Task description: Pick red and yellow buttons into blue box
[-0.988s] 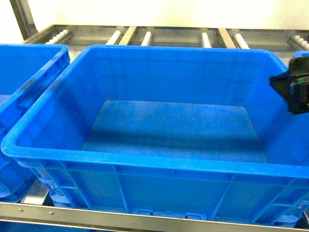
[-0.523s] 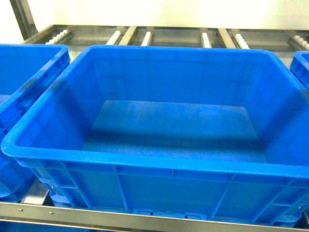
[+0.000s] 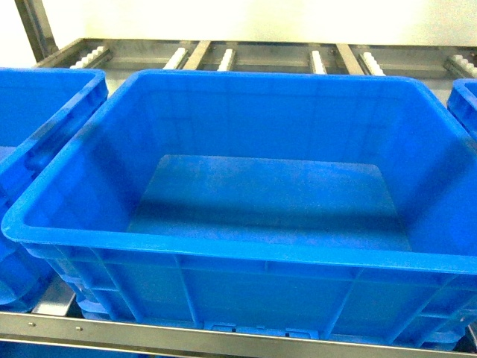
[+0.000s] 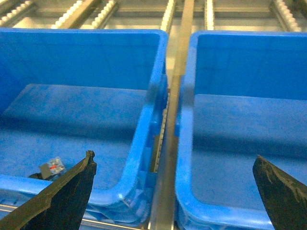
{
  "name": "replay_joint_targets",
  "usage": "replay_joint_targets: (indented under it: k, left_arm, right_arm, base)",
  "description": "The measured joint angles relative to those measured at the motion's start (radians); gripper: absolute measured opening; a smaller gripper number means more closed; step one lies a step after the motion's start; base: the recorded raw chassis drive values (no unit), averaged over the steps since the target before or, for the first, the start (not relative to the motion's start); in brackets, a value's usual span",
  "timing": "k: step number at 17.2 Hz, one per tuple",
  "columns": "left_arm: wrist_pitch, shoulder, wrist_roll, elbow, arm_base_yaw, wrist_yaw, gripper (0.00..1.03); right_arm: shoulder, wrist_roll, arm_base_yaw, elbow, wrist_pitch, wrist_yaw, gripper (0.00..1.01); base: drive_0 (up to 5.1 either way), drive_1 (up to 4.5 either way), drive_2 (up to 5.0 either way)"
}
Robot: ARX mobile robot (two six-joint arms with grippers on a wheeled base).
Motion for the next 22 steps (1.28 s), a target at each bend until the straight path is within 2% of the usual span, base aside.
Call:
replay_joint_targets:
  k: [1,2,4,6,11,12,14,16,18,21,22]
  left_arm:
    - [0.000,0.000,0.000,0.000,0.000,0.000,0.24]
    - [0.000,0.000,0.000,0.000,0.000,0.000,0.24]
    - [0.000,0.000,0.000,0.000,0.000,0.000,0.24]
    - [0.000,-0.001,0.000,0.000,0.000,0.000,0.24]
    - [0.000,-0.001,0.000,0.000,0.000,0.000,0.24]
    - [-0.019,0.014,0.010,0.004,0.004,0.017,0.24]
    - [-0.002,0.138,0.046,0.101,0.023,0.090,0.24]
    - [0.016,0.292,0.049,0.208,0.021,0.144,0.24]
    - [0.014,0.483,0.032,0.309,0.004,0.162,0.24]
    - [0.080,0.741,-0.009,0.452,-0.061,0.126,0.24]
    - [0.059,0.830,-0.029,0.518,-0.095,0.112,0.24]
  right_arm:
    - [-0.003,0.015,0.042,0.000,0.005,0.011,0.98]
    - [0.006,0.030,0.062,-0.009,0.019,0.016,0.98]
    - [0.016,0.049,0.066,-0.032,0.002,0.027,0.98]
    - [0.011,0.049,0.100,-0.043,0.005,0.071,0.98]
    - [0.011,0.049,0.104,-0.043,0.005,0.076,0.98]
    - [0.011,0.049,0.104,-0.043,0.005,0.076,0.98]
    - [0.011,0.049,0.104,-0.043,0.005,0.076,0.98]
    - [0.011,0.049,0.104,-0.043,0.005,0.076,0.98]
    - [0.011,0.049,0.104,-0.043,0.005,0.076,0.98]
    - [0.011,0.049,0.104,-0.043,0.005,0.076,0.98]
    - [0.011,0.049,0.104,-0.043,0.005,0.076,0.98]
  base:
    - [0.0,0.00,0.0]
    - [0.0,0.00,0.0]
    - [0.0,0.00,0.0]
    - [0.0,0.00,0.0]
    - [0.0,0.00,0.0]
    - [0.0,0.00,0.0]
    - [0.0,0.00,0.0]
    - [0.0,0.00,0.0]
    - [0.0,0.00,0.0]
    - [0.0,0.00,0.0]
    - [0.0,0.00,0.0]
